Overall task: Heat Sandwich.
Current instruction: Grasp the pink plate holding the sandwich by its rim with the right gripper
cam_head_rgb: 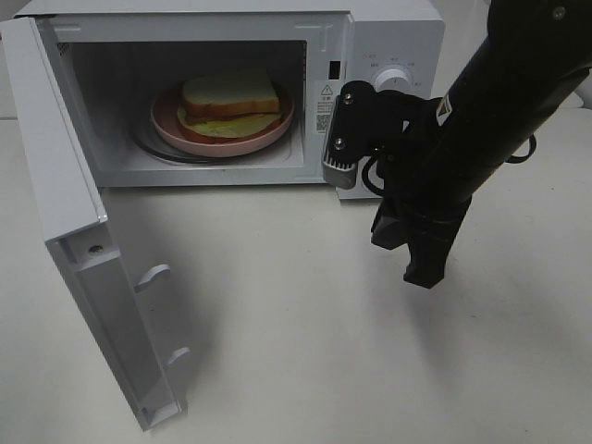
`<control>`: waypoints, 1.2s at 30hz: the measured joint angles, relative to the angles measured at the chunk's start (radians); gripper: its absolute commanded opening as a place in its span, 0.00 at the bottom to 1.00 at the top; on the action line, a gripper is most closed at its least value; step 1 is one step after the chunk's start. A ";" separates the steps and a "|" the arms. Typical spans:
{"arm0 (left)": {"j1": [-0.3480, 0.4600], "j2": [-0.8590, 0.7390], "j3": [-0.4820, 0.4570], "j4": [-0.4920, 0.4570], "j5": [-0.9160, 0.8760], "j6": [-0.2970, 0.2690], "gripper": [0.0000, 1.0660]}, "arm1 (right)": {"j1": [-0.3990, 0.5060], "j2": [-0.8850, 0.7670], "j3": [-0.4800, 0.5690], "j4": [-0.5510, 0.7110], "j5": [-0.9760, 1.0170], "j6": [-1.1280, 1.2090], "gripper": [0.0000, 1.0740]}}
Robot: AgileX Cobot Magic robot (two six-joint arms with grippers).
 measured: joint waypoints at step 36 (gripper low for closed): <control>0.000 0.000 0.000 0.000 0.000 0.000 0.91 | 0.007 0.000 -0.001 -0.102 -0.050 -0.291 0.89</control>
